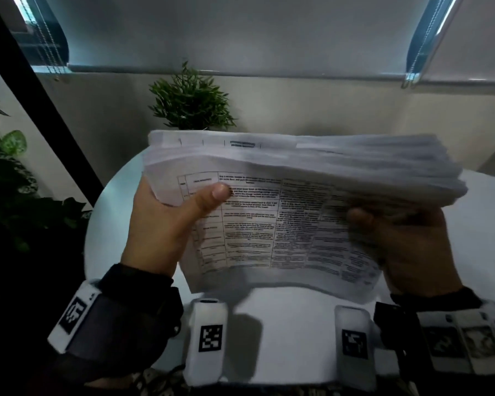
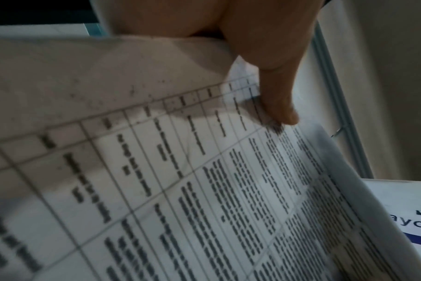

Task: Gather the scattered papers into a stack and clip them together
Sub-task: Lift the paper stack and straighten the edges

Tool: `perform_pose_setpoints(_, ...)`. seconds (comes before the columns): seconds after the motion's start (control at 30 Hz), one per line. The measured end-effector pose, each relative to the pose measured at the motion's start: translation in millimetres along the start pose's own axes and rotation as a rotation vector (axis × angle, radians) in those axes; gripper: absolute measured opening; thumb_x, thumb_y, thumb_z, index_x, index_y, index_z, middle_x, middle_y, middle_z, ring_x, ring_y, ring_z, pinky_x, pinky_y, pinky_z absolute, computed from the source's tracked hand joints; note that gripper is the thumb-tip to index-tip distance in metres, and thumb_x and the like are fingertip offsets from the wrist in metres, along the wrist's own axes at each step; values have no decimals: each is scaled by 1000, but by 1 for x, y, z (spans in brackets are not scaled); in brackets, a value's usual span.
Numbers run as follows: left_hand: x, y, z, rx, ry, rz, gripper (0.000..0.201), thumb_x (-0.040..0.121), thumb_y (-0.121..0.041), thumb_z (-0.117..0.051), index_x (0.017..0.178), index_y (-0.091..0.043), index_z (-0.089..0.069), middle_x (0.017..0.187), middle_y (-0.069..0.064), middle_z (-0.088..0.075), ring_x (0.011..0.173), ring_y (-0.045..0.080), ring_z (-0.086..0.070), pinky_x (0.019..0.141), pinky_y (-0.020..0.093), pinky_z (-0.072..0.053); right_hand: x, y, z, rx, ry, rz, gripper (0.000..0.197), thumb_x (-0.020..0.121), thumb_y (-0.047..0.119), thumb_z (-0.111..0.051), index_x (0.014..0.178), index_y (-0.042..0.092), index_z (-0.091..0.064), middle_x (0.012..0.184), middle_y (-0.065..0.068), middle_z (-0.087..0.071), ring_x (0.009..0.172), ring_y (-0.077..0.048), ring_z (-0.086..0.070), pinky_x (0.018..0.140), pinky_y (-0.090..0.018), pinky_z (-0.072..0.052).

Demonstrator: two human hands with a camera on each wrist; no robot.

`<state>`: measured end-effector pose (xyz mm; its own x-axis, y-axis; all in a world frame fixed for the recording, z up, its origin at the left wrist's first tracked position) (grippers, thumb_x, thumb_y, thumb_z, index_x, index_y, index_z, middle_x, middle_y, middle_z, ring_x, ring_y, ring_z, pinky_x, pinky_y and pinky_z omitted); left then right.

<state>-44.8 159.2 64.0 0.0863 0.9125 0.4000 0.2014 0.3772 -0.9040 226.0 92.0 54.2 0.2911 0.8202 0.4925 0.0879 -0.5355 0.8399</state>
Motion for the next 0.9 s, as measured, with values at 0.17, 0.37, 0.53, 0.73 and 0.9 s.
perform_pose_setpoints(0.17,-6,26,2,-33,54,182,82,51,-38,-90,118,-5,-59,107,11,-73,97,23,-71,76,29,-57,-5,-17,-1,-52,4,-137,53,57,8,-76,106,-7,-63,81,3,-75,77,-12,-71,63,-24,-55)
perform_pose_setpoints(0.37,-7,13,-3,42,6,79,56,55,-20,-86,106,-10,-64,91,-5,-76,85,11,-72,67,17,-54,-4,-7,1,-55,-63,-65,37,46,11,-82,82,11,-75,78,5,-75,77,-11,-71,69,-23,-55)
perform_pose_setpoints(0.53,-2,9,5,25,13,86,106,43,-46,-92,127,3,-50,112,13,-70,101,20,-69,76,23,-55,0,-14,3,-63,-46,-102,85,40,49,-90,109,6,-63,92,11,-74,90,-6,-69,74,-19,-55)
perform_pose_setpoints(0.73,-12,1,-10,28,-116,26,57,56,-16,-84,107,-1,-64,90,1,-76,83,14,-73,66,21,-55,-6,2,-7,-86,-156,31,90,53,40,-87,121,-9,-54,98,5,-73,95,-14,-68,77,-24,-55)
perform_pose_setpoints(0.9,-4,-9,2,67,-70,-34,84,52,-35,-87,123,-14,-48,108,-3,-70,99,11,-68,76,20,-54,7,10,-4,-55,-101,23,95,63,40,-83,130,-12,-41,119,-15,-63,111,-25,-62,87,-31,-52)
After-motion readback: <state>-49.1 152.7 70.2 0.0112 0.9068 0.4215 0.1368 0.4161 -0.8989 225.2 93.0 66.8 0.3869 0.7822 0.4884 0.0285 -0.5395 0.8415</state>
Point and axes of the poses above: each hand's wrist, its own x-axis towards the middle knuckle, its own z-axis out of the back of the hand, y = z × x, the point moved 5 cm from there along x, towards the middle knuckle
